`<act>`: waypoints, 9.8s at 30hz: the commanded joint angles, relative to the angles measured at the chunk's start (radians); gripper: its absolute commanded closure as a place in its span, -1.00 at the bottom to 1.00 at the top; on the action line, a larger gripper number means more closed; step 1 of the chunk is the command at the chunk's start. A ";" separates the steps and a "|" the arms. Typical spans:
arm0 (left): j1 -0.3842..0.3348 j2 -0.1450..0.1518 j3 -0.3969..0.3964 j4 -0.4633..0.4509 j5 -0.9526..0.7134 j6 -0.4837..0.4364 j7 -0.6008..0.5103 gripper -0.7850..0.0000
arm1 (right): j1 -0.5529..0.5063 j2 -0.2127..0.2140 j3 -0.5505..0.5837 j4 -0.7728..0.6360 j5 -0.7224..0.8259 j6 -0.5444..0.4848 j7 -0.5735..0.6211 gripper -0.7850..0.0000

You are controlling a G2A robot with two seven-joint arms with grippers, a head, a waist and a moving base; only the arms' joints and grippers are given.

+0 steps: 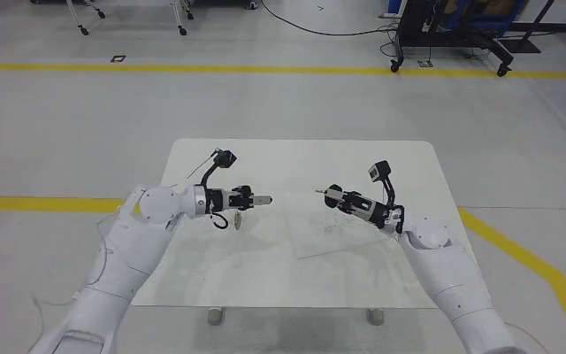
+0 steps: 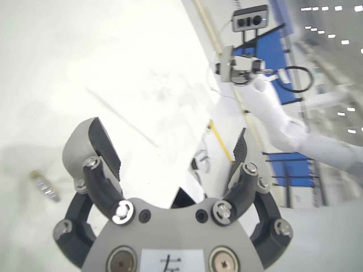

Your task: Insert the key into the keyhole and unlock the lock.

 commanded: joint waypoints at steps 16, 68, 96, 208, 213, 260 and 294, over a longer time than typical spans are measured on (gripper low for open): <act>0.179 0.041 0.033 -0.281 0.766 0.312 -0.053 -1.00 | 0.000 0.000 0.000 0.000 0.000 0.000 0.000 1.00; 0.106 -0.019 0.137 -0.154 0.820 0.366 0.019 1.00 | 0.000 0.000 0.000 0.000 0.000 0.000 0.000 1.00; 0.102 -0.037 0.143 -0.146 0.841 0.357 0.026 0.47 | 0.000 0.000 0.000 0.000 0.000 0.000 0.000 1.00; 0.000 -0.082 -0.068 0.306 -0.648 0.655 -0.004 1.00 | 0.201 -0.181 -0.298 0.261 0.198 0.084 -0.120 1.00; 0.014 -0.086 -0.094 0.328 -0.757 0.694 -0.003 1.00 | 0.201 -0.181 -0.298 0.261 0.198 0.084 -0.120 1.00; 0.095 -0.093 -0.039 0.135 -0.556 0.579 0.342 1.00 | 0.019 -0.197 -0.315 -0.092 0.049 0.548 -0.577 1.00; 0.059 -0.098 -0.015 0.195 -0.597 0.721 0.230 1.00 | 0.016 -0.204 -0.330 -0.070 -0.472 0.188 -0.789 1.00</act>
